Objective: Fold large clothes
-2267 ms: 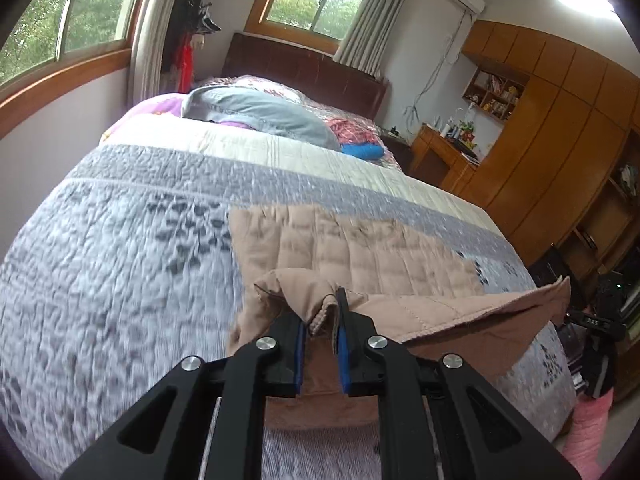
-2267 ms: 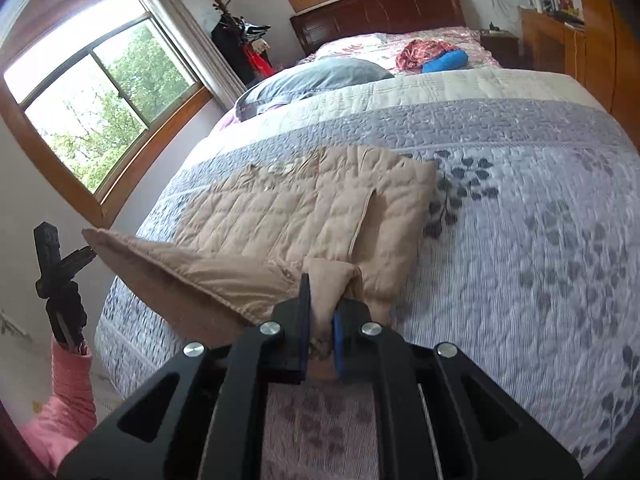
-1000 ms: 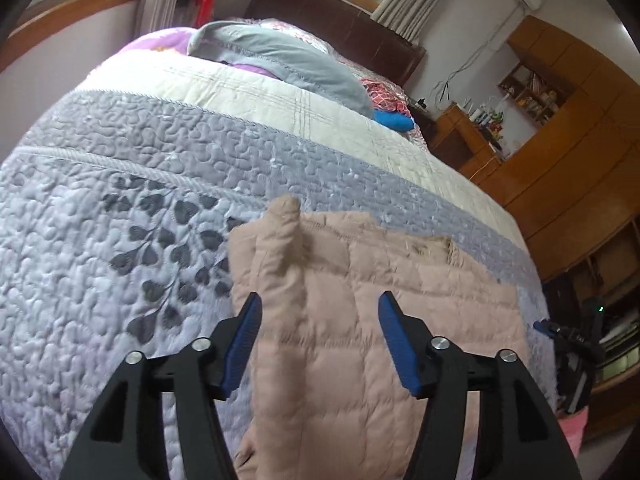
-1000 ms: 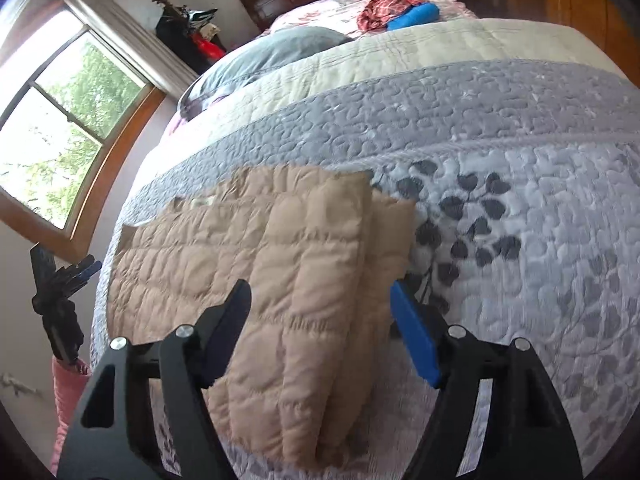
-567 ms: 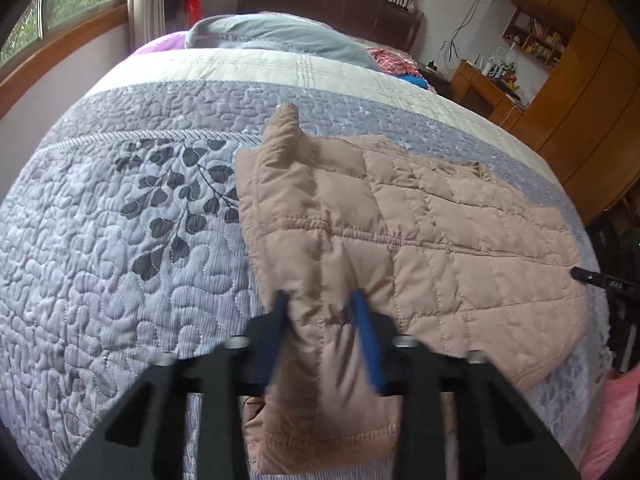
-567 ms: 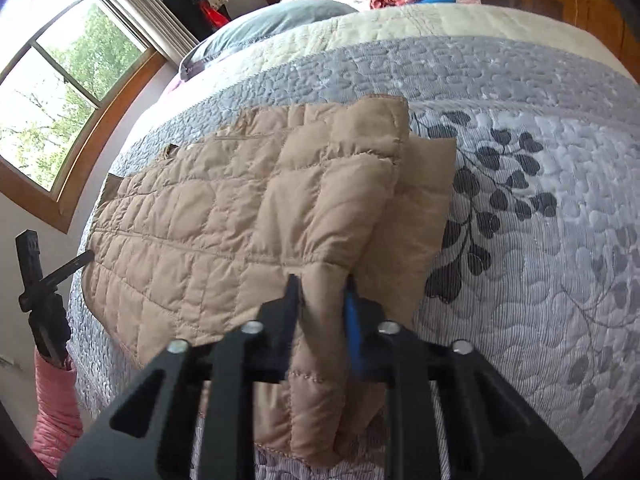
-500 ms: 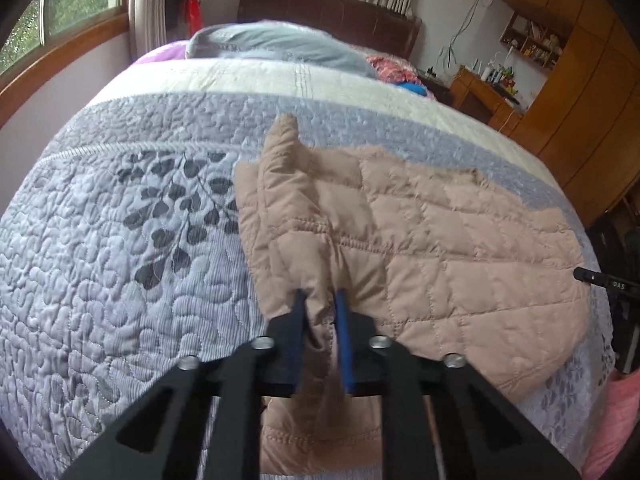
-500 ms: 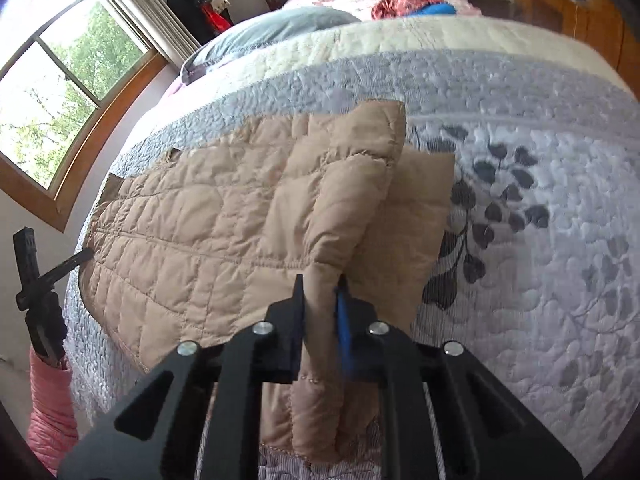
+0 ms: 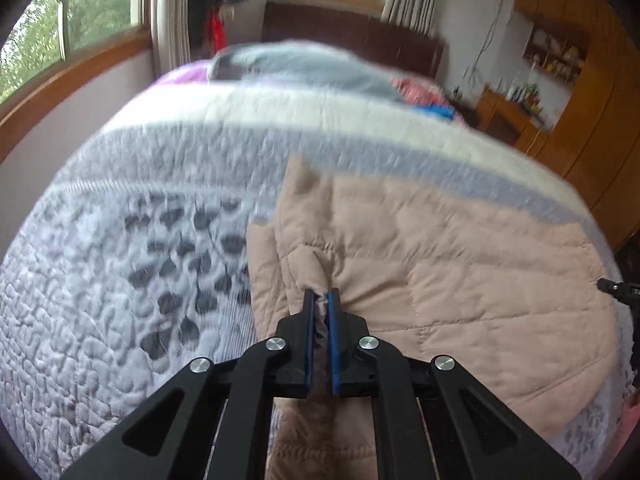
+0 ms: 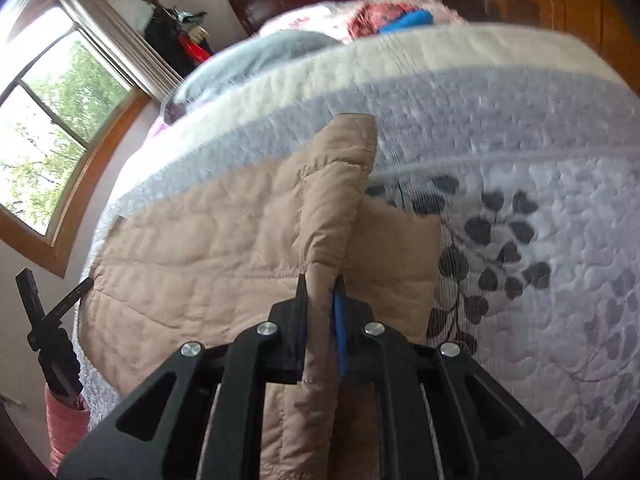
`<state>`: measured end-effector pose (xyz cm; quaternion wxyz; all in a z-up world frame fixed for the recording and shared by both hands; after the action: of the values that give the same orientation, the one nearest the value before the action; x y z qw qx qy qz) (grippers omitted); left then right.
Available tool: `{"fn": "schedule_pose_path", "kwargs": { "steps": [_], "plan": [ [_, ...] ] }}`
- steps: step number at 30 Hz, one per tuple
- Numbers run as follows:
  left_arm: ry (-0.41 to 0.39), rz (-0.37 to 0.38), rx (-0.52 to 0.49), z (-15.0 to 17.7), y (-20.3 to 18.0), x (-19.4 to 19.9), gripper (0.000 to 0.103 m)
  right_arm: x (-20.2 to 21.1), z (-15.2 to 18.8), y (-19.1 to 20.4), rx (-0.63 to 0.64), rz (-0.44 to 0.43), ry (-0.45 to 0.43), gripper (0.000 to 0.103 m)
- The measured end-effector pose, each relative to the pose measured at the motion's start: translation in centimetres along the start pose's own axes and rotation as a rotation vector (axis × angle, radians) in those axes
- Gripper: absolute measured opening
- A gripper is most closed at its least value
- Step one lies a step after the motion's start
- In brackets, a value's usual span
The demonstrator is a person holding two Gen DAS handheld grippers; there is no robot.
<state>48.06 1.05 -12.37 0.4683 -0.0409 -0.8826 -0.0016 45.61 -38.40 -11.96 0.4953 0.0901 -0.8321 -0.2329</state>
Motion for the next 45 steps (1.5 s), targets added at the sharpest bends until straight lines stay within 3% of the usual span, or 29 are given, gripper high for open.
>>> {"fn": "schedule_pose_path", "kwargs": {
  "steps": [2, 6, 9, 13, 15, 18, 22, 24, 28, 30, 34, 37, 45],
  "plan": [
    [0.052, -0.009, -0.016, 1.1, 0.0, -2.2, 0.009, -1.9, 0.7, -1.0, -0.029, -0.003, 0.043, 0.012],
    [0.018, -0.08, -0.097, 1.9, -0.9, -2.8, 0.009, -2.8, 1.1, -1.2, -0.025, -0.005, 0.044, 0.014],
    [0.035, -0.084, -0.073, 1.6, -0.7, -1.9, 0.009, -1.5, 1.0, -0.6, 0.002, 0.058, 0.025, 0.024],
    [-0.006, -0.057, -0.014, 1.1, 0.4, 1.9, 0.01, 3.0, 2.1, 1.5, 0.065, 0.209, -0.07, 0.025],
    [-0.064, -0.045, -0.015, 1.1, -0.1, 4.7, 0.01, 4.7, 2.8, 3.1, 0.08, 0.185, -0.103, 0.024],
    [-0.11, 0.012, -0.037, 1.6, -2.9, 8.3, 0.01, 5.8, 5.0, 7.1, 0.099, 0.064, -0.086, 0.024],
    [-0.092, 0.059, -0.106, 3.8, -8.1, 9.8, 0.01, 3.8, 8.1, 11.5, 0.144, 0.011, -0.015, 0.024],
    [-0.07, 0.089, -0.137, 5.1, -10.2, 9.5, 0.01, 2.5, 9.2, 12.8, 0.156, 0.019, 0.014, 0.024],
    [-0.059, 0.062, -0.166, 6.8, -12.7, 8.2, 0.01, 0.2, 11.1, 14.0, 0.164, 0.039, 0.049, 0.024],
    [-0.01, 0.064, -0.165, 7.8, -13.1, 6.7, 0.01, -1.0, 11.7, 13.6, 0.146, 0.049, 0.064, 0.025],
    [0.068, 0.079, -0.175, 9.8, -12.7, 3.1, 0.011, -3.3, 12.9, 12.5, 0.13, 0.076, 0.104, 0.02],
    [0.072, 0.124, -0.154, 10.3, -12.0, 2.2, 0.009, -4.7, 13.5, 11.9, 0.137, 0.087, 0.116, 0.02],
    [0.069, 0.126, -0.139, 10.5, -11.4, 1.4, 0.007, -5.4, 13.7, 11.9, 0.159, 0.123, 0.077, 0.019]
  ]
}}
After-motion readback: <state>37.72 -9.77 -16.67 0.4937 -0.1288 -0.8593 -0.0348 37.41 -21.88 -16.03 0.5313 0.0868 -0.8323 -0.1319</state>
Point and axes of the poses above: each gripper's, at about its wrist camera, not at the fingertips, and x roughly against the way its jaws point, y to its left, z to its underside, the point moved 6 cm from there along -x, roughly the way its jaws point, and after that the axes turned 8 degrees about -z, right-handed, at the moved point
